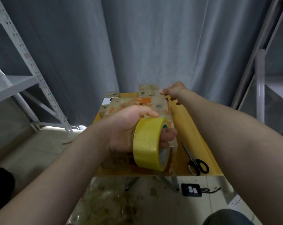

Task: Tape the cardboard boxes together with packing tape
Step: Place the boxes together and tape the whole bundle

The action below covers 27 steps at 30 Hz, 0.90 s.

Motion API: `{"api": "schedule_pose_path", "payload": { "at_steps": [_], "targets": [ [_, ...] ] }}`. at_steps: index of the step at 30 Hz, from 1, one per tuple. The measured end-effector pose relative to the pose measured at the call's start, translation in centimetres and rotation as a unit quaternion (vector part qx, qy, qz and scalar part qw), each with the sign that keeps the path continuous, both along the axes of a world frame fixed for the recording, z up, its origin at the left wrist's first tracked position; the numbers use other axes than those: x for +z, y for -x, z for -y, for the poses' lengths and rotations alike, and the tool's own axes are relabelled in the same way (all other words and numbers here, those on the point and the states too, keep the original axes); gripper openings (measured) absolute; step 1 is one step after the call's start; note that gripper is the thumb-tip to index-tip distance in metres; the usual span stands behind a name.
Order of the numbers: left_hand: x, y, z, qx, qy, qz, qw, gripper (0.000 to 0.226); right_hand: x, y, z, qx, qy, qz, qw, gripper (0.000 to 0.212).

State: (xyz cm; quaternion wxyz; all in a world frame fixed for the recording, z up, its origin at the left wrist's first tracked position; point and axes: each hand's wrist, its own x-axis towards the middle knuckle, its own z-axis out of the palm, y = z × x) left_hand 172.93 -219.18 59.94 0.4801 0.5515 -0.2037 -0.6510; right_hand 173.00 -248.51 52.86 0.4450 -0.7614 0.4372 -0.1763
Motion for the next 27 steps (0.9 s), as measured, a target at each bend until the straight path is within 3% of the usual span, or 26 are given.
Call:
{"api": "schedule_pose_path", "payload": {
  "at_steps": [9, 16, 19, 20, 22, 27],
  "targets": [
    [-0.4, -0.1, 1.5, 0.028, 0.014, 0.014, 0.999, 0.032, -2.2, -1.5, 1.4, 0.003, 0.011, -0.037, 0.999, 0.037],
    [-0.6, 0.0, 1.6, 0.027, 0.009, 0.006, 1.0, 0.032, -2.1, -1.8, 1.1, 0.014, 0.19, -0.168, 0.967, 0.044],
    [-0.5, -0.1, 1.3, 0.027, 0.011, 0.012, 1.0, 0.033, -1.4, -1.7, 0.1, 0.032, 0.281, -0.063, 0.957, 0.043],
    [-0.5, -0.1, 1.3, 0.025, 0.011, 0.016, 0.999, 0.035, -1.3, -1.8, -0.5, 0.048, 0.28, -0.028, 0.958, 0.039],
    [-0.7, -0.2, 1.2, 0.029, 0.011, 0.017, 0.999, 0.042, -1.3, -2.1, -1.4, 0.098, 0.248, -0.044, 0.963, 0.031],
    [-0.7, 0.3, 1.2, 0.059, 0.021, 0.021, 0.998, 0.039, -3.2, -2.9, -2.7, 0.171, 0.224, -0.176, 0.943, 0.059]
  ]
}}
